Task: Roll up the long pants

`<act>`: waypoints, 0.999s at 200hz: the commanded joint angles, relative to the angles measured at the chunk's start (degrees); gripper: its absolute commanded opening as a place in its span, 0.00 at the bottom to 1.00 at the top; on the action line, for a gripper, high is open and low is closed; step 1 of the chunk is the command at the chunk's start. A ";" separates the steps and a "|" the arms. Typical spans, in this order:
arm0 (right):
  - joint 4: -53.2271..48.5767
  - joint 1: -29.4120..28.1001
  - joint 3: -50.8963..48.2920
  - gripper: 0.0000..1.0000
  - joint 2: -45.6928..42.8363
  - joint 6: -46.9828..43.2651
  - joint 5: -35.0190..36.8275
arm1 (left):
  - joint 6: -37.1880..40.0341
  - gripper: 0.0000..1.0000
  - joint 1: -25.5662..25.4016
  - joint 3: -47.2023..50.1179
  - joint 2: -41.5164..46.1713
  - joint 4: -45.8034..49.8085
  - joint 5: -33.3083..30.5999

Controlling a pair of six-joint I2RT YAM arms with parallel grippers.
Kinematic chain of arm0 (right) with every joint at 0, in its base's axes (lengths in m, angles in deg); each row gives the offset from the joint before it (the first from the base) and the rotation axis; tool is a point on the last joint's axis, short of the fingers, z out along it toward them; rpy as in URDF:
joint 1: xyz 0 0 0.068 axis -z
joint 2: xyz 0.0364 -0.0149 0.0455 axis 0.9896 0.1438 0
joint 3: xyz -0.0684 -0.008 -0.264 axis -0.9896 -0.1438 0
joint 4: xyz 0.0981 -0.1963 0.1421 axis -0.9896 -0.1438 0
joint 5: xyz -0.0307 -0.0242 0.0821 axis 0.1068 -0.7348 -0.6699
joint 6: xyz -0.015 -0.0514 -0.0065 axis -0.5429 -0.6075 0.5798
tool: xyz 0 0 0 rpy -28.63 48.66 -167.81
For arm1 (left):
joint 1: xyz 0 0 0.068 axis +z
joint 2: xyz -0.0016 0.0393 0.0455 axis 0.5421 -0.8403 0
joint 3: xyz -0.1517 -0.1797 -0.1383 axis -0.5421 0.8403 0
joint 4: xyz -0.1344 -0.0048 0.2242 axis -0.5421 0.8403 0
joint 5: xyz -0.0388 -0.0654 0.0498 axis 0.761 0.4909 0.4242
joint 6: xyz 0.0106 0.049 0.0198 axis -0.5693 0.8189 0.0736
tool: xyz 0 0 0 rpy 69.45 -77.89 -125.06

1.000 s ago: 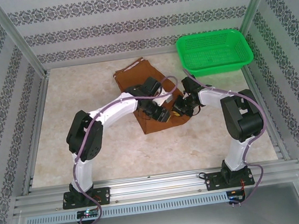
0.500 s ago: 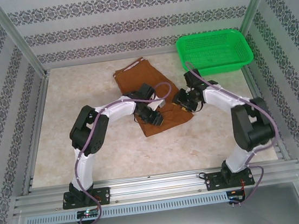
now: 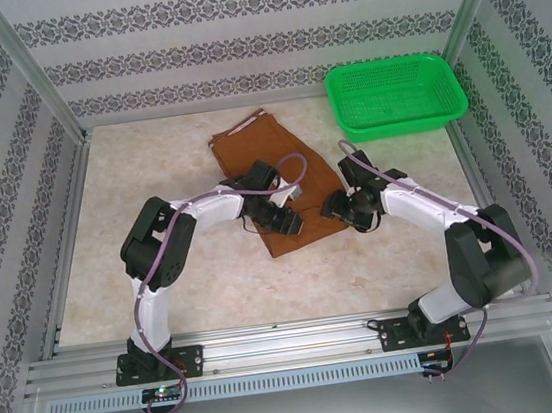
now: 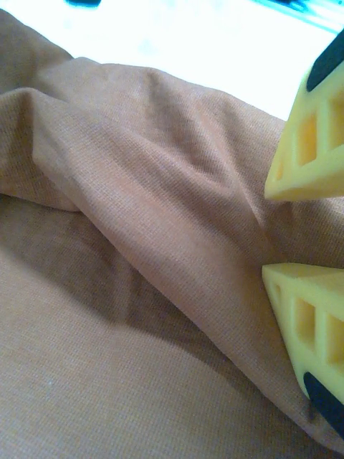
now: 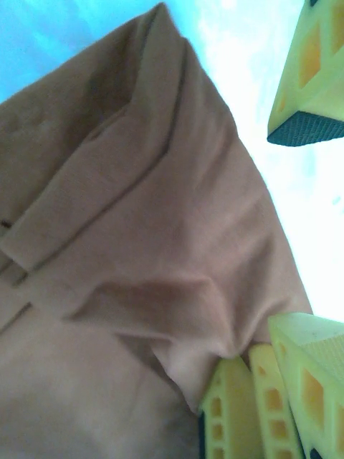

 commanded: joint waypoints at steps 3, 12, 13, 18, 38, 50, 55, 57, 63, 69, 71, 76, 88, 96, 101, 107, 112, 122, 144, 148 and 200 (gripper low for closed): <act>0.91 -0.37 -0.64 0.65 2.02 1.49 1.99 | -3.82 0.30 -0.86 5.66 0.62 4.51 3.56; 1.01 -0.54 -0.64 0.65 2.83 1.76 2.20 | -4.07 0.30 -0.83 6.74 1.48 4.51 4.30; 0.99 -0.58 -0.62 0.65 2.92 1.80 2.27 | -4.16 0.30 -0.83 6.84 1.60 4.51 4.37; 0.95 -0.60 -0.60 0.65 3.37 2.03 2.42 | -4.55 0.30 -0.85 7.30 2.06 4.44 4.55; 0.63 -0.86 -0.59 0.65 4.94 2.76 1.36 | -5.32 0.31 -0.89 8.48 3.20 4.26 5.74; 0.12 -1.36 -0.98 0.65 4.69 3.24 1.00 | -5.47 0.31 -0.84 8.20 3.25 4.66 5.66; -0.36 -1.70 -1.38 0.65 4.20 3.50 1.27 | -5.55 0.31 -0.83 7.94 3.19 4.80 5.69; -0.46 -1.88 -1.58 0.65 3.95 3.62 1.39 | -5.60 0.31 -0.83 7.83 3.14 4.85 5.69; -0.70 -2.23 -2.23 0.65 3.02 3.96 1.67 | -5.86 0.31 -0.85 7.57 3.21 4.84 5.72; -1.02 -2.71 -2.98 0.65 2.15 4.47 1.99 | -6.07 0.31 -0.83 7.40 3.07 4.78 6.18; -1.05 -2.79 -3.21 0.65 1.85 4.61 2.10 | -6.15 0.32 -0.88 7.34 3.11 4.71 6.39; -1.22 -3.02 -3.86 0.65 1.11 4.99 2.23 | -6.44 0.31 -0.92 7.15 3.12 4.53 6.61; -2.07 -3.51 -5.11 0.65 -1.00 5.67 2.82 | -7.33 0.32 -1.12 6.89 3.20 3.78 6.85; -2.50 -3.62 -5.73 0.65 -1.93 6.03 3.25 | -7.80 0.31 -1.11 6.57 3.04 3.40 7.45; -2.50 -3.64 -6.14 0.65 -2.74 6.25 3.29 | -8.11 0.31 -1.18 6.39 2.89 3.24 7.56; -2.34 -3.62 -6.76 0.65 -3.53 6.45 3.43 | -8.43 0.31 -1.27 6.18 2.56 2.91 7.84; -2.29 -3.67 -7.11 0.65 -3.95 6.62 3.61 | -8.70 0.31 -1.27 6.03 2.32 2.56 8.54; -3.16 -3.59 -7.16 0.65 -4.27 7.06 3.10 | -9.07 0.31 -1.36 5.47 1.48 2.67 8.51; -1.78 -4.48 -8.76 0.65 -5.38 8.57 4.08 | -9.07 0.31 -1.79 4.64 0.41 2.83 9.81; -1.46 -4.49 -8.93 0.65 -5.26 8.62 4.19 | -9.29 0.31 -1.92 4.78 0.40 2.36 10.29; 7.41 -4.60 -10.66 0.66 0.49 10.58 3.98 | -11.95 0.29 -3.45 7.92 1.50 -1.88 16.73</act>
